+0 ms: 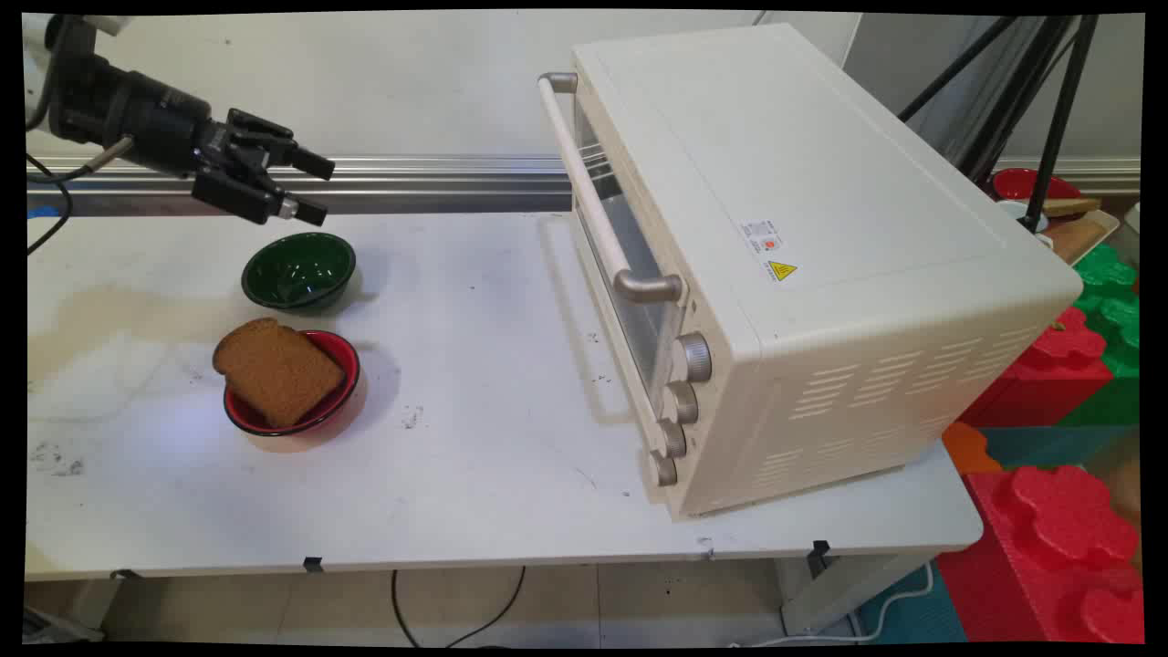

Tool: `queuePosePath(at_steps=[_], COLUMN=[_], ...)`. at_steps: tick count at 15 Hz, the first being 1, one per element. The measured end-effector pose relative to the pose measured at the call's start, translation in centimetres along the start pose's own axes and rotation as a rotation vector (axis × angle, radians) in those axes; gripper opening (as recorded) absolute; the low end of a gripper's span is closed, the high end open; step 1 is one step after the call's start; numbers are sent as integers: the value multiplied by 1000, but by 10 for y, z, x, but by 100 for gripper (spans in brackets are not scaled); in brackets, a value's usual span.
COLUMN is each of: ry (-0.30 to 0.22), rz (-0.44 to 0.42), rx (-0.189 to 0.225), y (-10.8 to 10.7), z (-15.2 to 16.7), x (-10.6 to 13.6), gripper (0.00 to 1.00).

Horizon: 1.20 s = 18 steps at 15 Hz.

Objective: Open the oven

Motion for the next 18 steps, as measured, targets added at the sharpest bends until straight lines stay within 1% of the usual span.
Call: queuePosePath(at_steps=[5,10,18], ry=[48,111,181], rz=[-3,3,18], rx=[-4,-13,-30], y=[-1,-1,0], z=[13,38,77], x=[19,48,85], gripper=[100,100,100])
